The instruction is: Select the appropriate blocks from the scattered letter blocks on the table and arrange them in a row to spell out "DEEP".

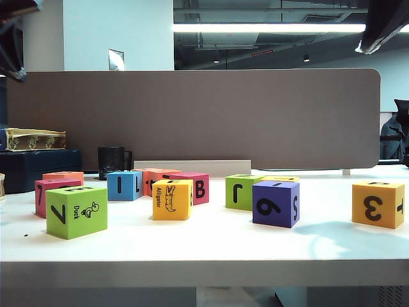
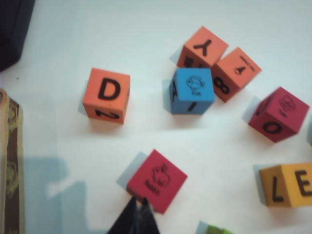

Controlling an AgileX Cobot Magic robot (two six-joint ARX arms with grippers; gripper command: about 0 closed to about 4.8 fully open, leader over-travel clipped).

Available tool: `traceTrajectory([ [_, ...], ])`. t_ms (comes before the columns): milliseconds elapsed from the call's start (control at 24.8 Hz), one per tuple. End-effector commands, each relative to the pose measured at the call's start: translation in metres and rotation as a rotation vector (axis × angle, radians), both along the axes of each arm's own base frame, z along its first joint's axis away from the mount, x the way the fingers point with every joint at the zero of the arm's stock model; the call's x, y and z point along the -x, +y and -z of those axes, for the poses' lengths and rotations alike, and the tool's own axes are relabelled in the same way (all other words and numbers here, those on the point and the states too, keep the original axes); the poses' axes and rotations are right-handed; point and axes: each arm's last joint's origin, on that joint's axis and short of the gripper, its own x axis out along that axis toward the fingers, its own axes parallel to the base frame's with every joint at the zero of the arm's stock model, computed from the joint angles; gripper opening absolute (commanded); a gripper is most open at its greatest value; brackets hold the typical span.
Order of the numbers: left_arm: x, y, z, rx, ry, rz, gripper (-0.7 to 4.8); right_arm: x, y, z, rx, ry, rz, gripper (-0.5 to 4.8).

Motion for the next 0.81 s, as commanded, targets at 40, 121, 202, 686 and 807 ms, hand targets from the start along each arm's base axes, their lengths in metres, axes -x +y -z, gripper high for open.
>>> traceTrajectory([
  [40, -0.024, -0.001, -0.001, -0.008, 0.03, 0.004, -0.06, -0.006, 0.004, -0.004, -0.003, 0.002, -0.003, -0.02],
  [121, -0.036, -0.002, 0.0, -0.009, 0.04, 0.004, -0.06, -0.011, 0.006, -0.006, 0.001, 0.011, -0.004, -0.01],
  [202, -0.047, -0.002, 0.001, -0.022, 0.048, -0.01, -0.06, -0.017, 0.009, -0.01, 0.006, 0.02, -0.004, -0.02],
  [686, -0.11, -0.002, 0.025, -0.061, 0.109, -0.049, -0.02, -0.049, 0.028, -0.02, -0.014, 0.066, -0.039, -0.02],
  [807, -0.122, -0.002, 0.031, -0.084, 0.096, -0.075, 0.36, -0.054, 0.031, -0.019, -0.024, 0.083, -0.053, -0.02],
])
